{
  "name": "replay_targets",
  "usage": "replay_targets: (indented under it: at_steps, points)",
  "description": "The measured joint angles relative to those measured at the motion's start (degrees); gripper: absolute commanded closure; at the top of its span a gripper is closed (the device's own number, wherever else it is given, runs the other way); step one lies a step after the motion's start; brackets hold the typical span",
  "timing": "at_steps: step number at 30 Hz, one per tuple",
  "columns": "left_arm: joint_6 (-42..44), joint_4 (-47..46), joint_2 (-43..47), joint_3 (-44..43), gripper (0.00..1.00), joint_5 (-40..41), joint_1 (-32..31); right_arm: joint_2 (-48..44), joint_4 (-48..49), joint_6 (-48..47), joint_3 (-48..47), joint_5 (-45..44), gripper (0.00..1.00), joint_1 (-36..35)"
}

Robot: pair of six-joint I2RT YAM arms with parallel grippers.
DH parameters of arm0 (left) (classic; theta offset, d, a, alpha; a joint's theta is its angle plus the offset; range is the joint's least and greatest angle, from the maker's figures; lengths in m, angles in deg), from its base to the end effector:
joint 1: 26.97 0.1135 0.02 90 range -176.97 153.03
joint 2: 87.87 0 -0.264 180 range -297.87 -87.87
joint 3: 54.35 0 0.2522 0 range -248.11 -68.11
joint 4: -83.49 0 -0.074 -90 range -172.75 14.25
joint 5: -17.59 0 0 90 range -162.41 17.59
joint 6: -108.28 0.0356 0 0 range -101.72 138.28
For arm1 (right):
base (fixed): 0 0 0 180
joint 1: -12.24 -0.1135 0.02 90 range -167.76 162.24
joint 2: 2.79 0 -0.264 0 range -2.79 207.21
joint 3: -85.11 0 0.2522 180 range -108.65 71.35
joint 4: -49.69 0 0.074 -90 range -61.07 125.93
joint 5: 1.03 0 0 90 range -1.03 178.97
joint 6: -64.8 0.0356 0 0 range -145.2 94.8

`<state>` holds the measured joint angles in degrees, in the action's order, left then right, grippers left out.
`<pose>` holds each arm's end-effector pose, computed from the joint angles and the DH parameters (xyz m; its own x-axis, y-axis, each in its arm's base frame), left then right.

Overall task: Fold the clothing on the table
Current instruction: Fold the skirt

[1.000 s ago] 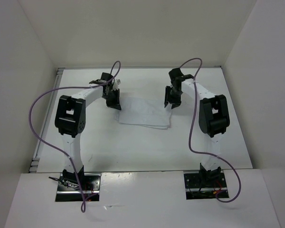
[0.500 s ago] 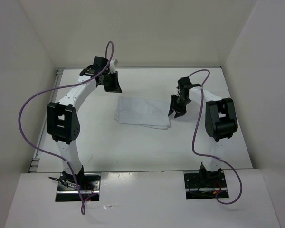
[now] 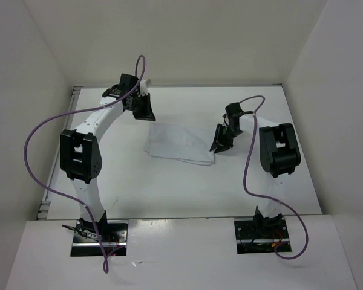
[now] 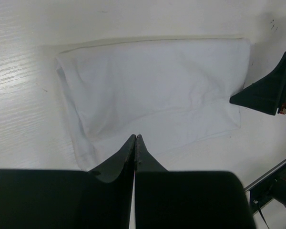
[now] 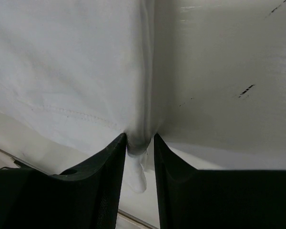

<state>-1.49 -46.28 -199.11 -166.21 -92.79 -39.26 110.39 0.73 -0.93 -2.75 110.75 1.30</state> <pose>0.4247 -0.1052 0.2805 -0.8424 -0.1410 -0.5201 0.1435 0.8716 -0.4688 0.3715 0.0853 0.1453 -0.9746 0.2004 -0.1002 0.1378 0.8889 0.4370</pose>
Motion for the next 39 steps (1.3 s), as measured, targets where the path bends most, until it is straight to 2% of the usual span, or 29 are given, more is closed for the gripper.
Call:
replay_targets:
  at_steps: [4, 6, 9, 12, 13, 16, 27, 31, 39]
  points:
    - [0.0, 0.0, 0.0, 0.0, 0.96, -0.4, 0.0, -0.7, 0.3, 1.1, 1.2, 0.0, 0.65, 0.0]
    - [-0.1, 0.0, -0.1, 0.0, 0.96, -0.7, 0.0, -1.0, 0.6, 1.7, 1.9, 0.2, 0.68, 0.0]
    - [-0.1, -0.1, -0.4, 0.0, 0.96, -1.6, 0.0, -1.0, 1.4, 2.9, 2.7, 1.2, 0.76, -0.1]
    - [0.0, -0.3, -1.1, -0.1, 0.95, -3.4, -0.1, -0.9, 2.5, 3.9, 3.6, 2.4, 0.87, -0.2]
    - [0.1, -0.5, -1.5, -0.1, 0.94, -4.3, -0.2, -0.7, 2.8, 4.3, 3.7, 2.9, 0.93, -0.2]
    - [1.4, -0.7, -3.1, -0.2, 0.94, -8.1, -0.9, -0.3, 3.4, 5.0, 3.7, 3.7, 0.99, -0.2]
    - [4.7, -4.3, -8.4, 2.9, 0.94, -19.9, -8.9, -0.3, 0.2, 0.9, -1.8, -2.9, 1.0, -0.7]
    - [4.6, -4.9, -12.5, 2.8, 0.96, -19.7, -10.7, -0.3, -0.6, -0.3, -2.8, -4.5, 1.0, -0.7]
    - [3.7, -4.8, -16.9, 2.8, 1.0, -12.6, -13.0, -0.3, -3.0, -2.5, -3.5, -5.4, 1.0, -0.7]
